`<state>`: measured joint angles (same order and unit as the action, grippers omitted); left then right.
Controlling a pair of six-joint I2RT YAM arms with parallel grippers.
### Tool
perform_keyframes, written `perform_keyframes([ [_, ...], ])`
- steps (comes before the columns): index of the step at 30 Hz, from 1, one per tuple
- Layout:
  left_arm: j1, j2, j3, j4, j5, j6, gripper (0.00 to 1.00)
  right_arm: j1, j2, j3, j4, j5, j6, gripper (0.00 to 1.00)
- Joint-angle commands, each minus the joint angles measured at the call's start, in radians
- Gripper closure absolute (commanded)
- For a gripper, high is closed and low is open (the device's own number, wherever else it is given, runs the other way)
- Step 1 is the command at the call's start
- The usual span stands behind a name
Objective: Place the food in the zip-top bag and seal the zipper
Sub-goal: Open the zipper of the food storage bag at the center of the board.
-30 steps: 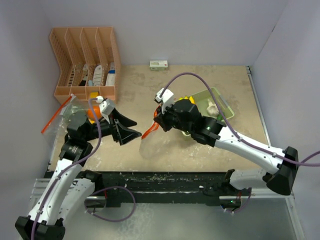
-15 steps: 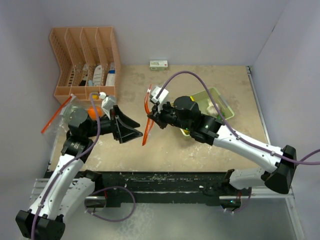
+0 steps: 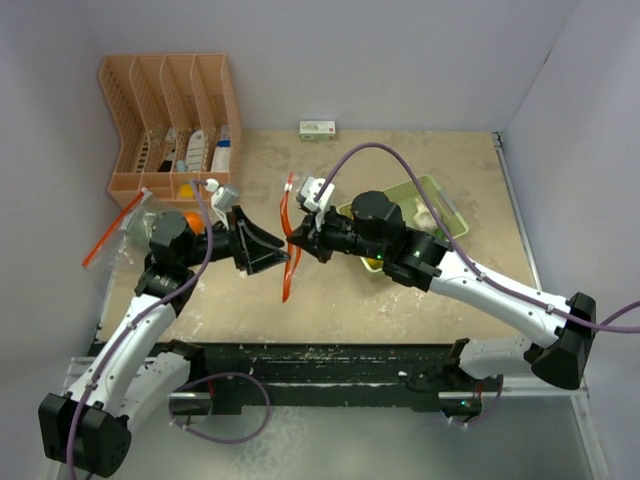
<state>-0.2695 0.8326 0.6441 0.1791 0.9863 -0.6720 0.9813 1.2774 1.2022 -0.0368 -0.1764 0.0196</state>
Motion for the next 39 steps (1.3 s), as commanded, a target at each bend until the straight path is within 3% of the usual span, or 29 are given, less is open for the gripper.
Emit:
perform_keyframes([
  [1, 0.001, 0.014, -0.012, 0.101, -0.002, -0.02, 0.33, -0.002, -0.008, 0.053, 0.074, -0.045, 0.005, 1.0],
  [7, 0.001, 0.021, -0.018, 0.131, 0.002, -0.038, 0.39, -0.001, 0.025, 0.075, 0.099, -0.038, 0.024, 1.0],
  [12, 0.001, 0.048, -0.021, 0.17, 0.015, -0.061, 0.51, -0.001, 0.043, 0.094, 0.113, -0.051, 0.036, 1.0],
  [13, 0.002, 0.051, -0.021, 0.181, 0.015, -0.066, 0.55, -0.001, 0.049, 0.096, 0.109, -0.055, 0.037, 1.0],
  [14, 0.002, 0.053, -0.023, 0.195, 0.018, -0.07, 0.66, -0.002, 0.055, 0.098, 0.106, -0.058, 0.038, 1.0],
  [16, 0.001, 0.058, -0.023, 0.216, 0.023, -0.079, 0.96, -0.002, 0.061, 0.099, 0.104, -0.059, 0.043, 1.0],
  [17, 0.001, 0.063, -0.023, 0.22, 0.02, -0.079, 1.0, -0.001, 0.062, 0.096, 0.105, -0.055, 0.045, 1.0],
  [22, 0.001, 0.071, -0.004, 0.134, 0.004, -0.034, 1.0, -0.002, 0.051, 0.101, 0.065, 0.0, 0.068, 0.98],
  [26, 0.001, 0.037, 0.052, -0.124, -0.13, 0.103, 1.0, -0.003, 0.025, 0.091, -0.014, 0.118, 0.039, 0.97],
  [32, 0.001, -0.027, 0.125, -0.342, -0.303, 0.212, 1.0, -0.012, 0.001, 0.074, -0.104, 0.334, 0.04, 0.98],
  [39, 0.001, -0.061, 0.247, -0.627, -0.721, 0.305, 1.0, -0.018, 0.115, 0.161, -0.294, 0.915, 0.177, 1.0],
])
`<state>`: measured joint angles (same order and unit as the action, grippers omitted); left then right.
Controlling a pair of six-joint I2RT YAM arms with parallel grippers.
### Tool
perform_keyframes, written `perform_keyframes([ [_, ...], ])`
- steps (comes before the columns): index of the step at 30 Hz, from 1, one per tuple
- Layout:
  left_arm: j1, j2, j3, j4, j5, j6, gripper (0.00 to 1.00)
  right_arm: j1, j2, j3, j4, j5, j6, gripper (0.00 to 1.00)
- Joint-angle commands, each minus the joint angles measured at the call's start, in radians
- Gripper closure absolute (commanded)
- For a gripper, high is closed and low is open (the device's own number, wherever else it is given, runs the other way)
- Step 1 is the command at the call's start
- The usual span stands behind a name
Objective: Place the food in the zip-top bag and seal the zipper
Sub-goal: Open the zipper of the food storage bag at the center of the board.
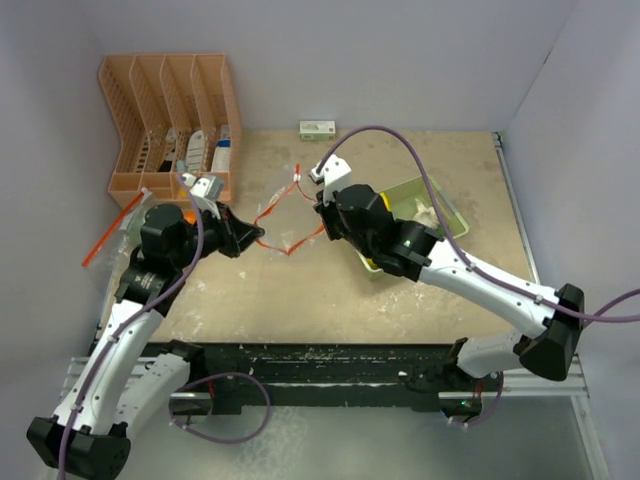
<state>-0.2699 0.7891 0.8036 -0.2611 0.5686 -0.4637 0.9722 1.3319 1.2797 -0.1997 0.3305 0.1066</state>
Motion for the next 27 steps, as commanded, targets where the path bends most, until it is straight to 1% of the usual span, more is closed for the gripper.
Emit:
perform_keyframes([
  [1, 0.003, -0.017, 0.101, -0.217, -0.384, 0.107, 1.0, -0.009, 0.078, 0.099, -0.169, 0.458, 0.109, 1.0],
  [2, 0.002, -0.014, 0.113, -0.241, -0.45, 0.115, 1.0, -0.009, 0.09, 0.11, -0.194, 0.49, 0.12, 1.0],
  [4, 0.002, -0.009, 0.132, -0.262, -0.543, 0.118, 1.0, -0.009, 0.097, 0.12, -0.209, 0.507, 0.131, 1.0],
  [6, 0.003, -0.006, 0.137, -0.241, -0.564, 0.113, 0.95, -0.009, 0.08, 0.11, -0.184, 0.459, 0.123, 1.0],
  [8, 0.001, 0.002, 0.132, -0.192, -0.511, 0.109, 0.87, -0.009, 0.048, 0.083, -0.11, 0.35, 0.089, 1.0],
  [10, 0.002, 0.013, 0.119, -0.125, -0.406, 0.107, 0.76, -0.008, 0.005, 0.046, 0.021, 0.214, 0.028, 1.0],
  [11, 0.002, 0.02, 0.111, -0.083, -0.352, 0.103, 0.72, -0.008, -0.015, 0.035, 0.06, 0.146, 0.02, 1.0],
  [13, 0.001, 0.031, 0.086, 0.015, -0.244, 0.083, 0.59, -0.008, -0.043, 0.022, 0.117, 0.016, 0.01, 1.0],
  [16, 0.002, 0.057, 0.042, 0.173, -0.12, 0.005, 0.48, -0.008, -0.049, 0.033, 0.15, -0.089, 0.007, 1.0],
  [19, 0.001, 0.085, 0.01, 0.308, -0.03, -0.071, 0.43, -0.007, -0.035, 0.04, 0.155, -0.108, 0.009, 1.0],
  [22, 0.002, 0.106, -0.021, 0.43, 0.009, -0.146, 0.38, -0.007, -0.012, 0.04, 0.156, -0.106, 0.015, 1.0],
  [25, 0.002, 0.127, -0.036, 0.536, 0.035, -0.198, 0.38, -0.007, 0.005, 0.045, 0.156, -0.106, 0.027, 1.0],
  [27, 0.002, 0.147, -0.031, 0.572, 0.044, -0.215, 0.38, -0.007, 0.013, 0.048, 0.161, -0.104, 0.032, 1.0],
])
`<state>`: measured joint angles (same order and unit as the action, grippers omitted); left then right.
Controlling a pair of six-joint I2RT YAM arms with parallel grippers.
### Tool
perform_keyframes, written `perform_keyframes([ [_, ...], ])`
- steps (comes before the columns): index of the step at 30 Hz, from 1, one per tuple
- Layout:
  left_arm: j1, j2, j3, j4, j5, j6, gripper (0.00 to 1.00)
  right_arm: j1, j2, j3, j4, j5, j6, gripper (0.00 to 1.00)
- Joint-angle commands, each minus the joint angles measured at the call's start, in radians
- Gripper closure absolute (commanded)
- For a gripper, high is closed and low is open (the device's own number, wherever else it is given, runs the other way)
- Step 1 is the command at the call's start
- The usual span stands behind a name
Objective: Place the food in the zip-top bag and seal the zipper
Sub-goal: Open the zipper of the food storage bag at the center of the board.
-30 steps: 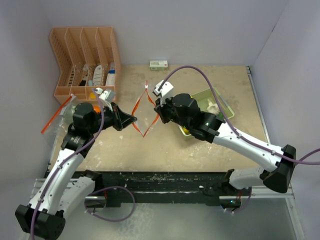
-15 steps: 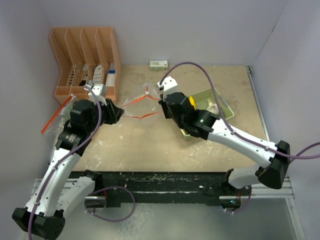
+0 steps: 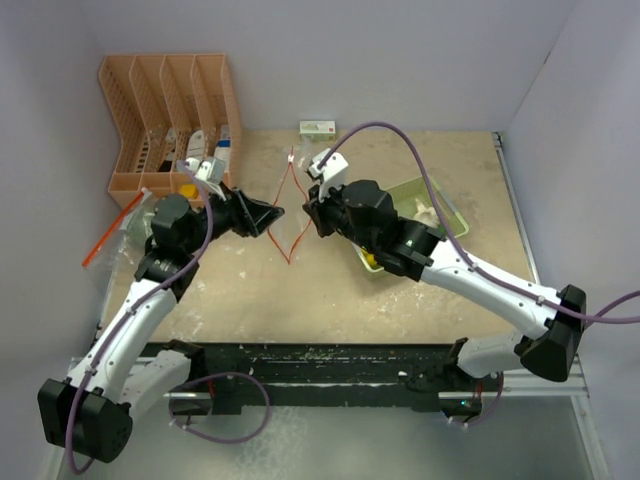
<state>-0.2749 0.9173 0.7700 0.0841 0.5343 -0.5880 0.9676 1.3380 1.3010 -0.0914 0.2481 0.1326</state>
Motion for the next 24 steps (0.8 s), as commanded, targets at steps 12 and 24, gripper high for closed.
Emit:
perform_keyframes([
  [12, -0.017, 0.114, -0.007, 0.214, 0.105, -0.061, 0.37, -0.003, 0.036, 0.058, 0.04, -0.007, 0.018, 1.0],
  [24, -0.072, 0.146, 0.056, -0.037, -0.003, 0.108, 0.86, -0.003, 0.029, 0.062, 0.022, -0.039, 0.036, 1.0],
])
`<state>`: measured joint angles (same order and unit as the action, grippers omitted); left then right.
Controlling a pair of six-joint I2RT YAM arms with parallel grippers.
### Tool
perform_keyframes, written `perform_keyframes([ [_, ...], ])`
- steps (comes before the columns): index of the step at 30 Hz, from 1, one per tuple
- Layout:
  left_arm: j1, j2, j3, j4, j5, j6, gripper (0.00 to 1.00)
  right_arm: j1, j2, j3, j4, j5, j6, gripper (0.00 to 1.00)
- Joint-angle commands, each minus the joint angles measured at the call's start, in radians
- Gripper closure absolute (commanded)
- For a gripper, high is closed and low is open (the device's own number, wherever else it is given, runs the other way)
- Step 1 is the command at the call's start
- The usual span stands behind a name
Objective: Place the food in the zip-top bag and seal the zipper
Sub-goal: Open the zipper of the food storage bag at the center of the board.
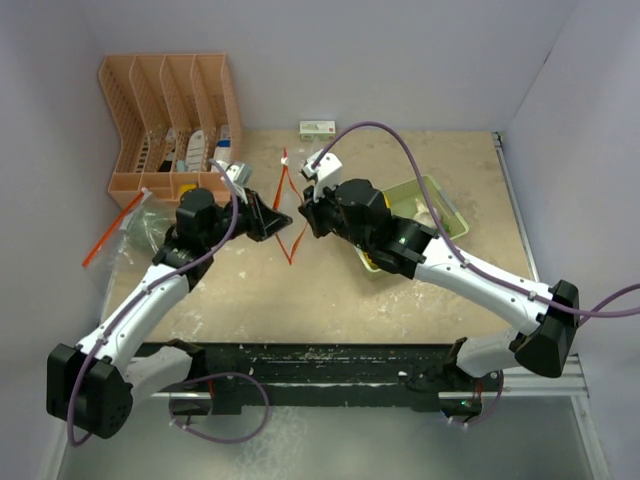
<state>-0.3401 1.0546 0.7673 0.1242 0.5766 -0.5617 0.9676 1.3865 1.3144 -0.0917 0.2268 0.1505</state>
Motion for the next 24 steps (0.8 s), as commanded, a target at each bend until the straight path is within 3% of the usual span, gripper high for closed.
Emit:
perform_keyframes([
  [1, -0.007, 0.003, 0.072, -0.112, -0.077, 0.099, 0.97, -0.003, -0.022, 0.046, 0.016, -0.021, 0.032, 1.0],
  [4, -0.007, -0.04, 0.131, -0.29, -0.248, 0.176, 1.0, -0.003, -0.031, 0.029, -0.023, 0.112, 0.042, 1.0],
  [9, -0.008, -0.111, 0.234, -0.527, -0.528, 0.296, 1.0, -0.016, -0.012, 0.024, -0.217, 0.586, 0.138, 1.0],
  [12, -0.007, -0.137, 0.26, -0.592, -0.624, 0.342, 1.0, -0.048, 0.001, 0.033, -0.322, 0.657, 0.201, 1.0],
  [15, -0.007, -0.153, 0.264, -0.599, -0.65, 0.353, 1.0, -0.066, -0.036, -0.005, -0.25, 0.51, 0.155, 0.97],
  [17, -0.007, -0.151, 0.262, -0.589, -0.64, 0.355, 1.0, -0.066, -0.068, -0.043, -0.142, 0.294, 0.081, 0.73],
  [19, -0.007, -0.141, 0.263, -0.585, -0.632, 0.358, 1.0, -0.066, -0.082, -0.06, -0.068, 0.084, 0.045, 0.62],
  [22, -0.008, -0.129, 0.261, -0.586, -0.632, 0.365, 1.0, -0.066, -0.083, -0.059, 0.005, -0.113, -0.012, 0.41],
  [24, -0.007, -0.129, 0.26, -0.587, -0.643, 0.369, 1.0, -0.066, -0.083, -0.055, 0.016, -0.163, -0.026, 0.36],
])
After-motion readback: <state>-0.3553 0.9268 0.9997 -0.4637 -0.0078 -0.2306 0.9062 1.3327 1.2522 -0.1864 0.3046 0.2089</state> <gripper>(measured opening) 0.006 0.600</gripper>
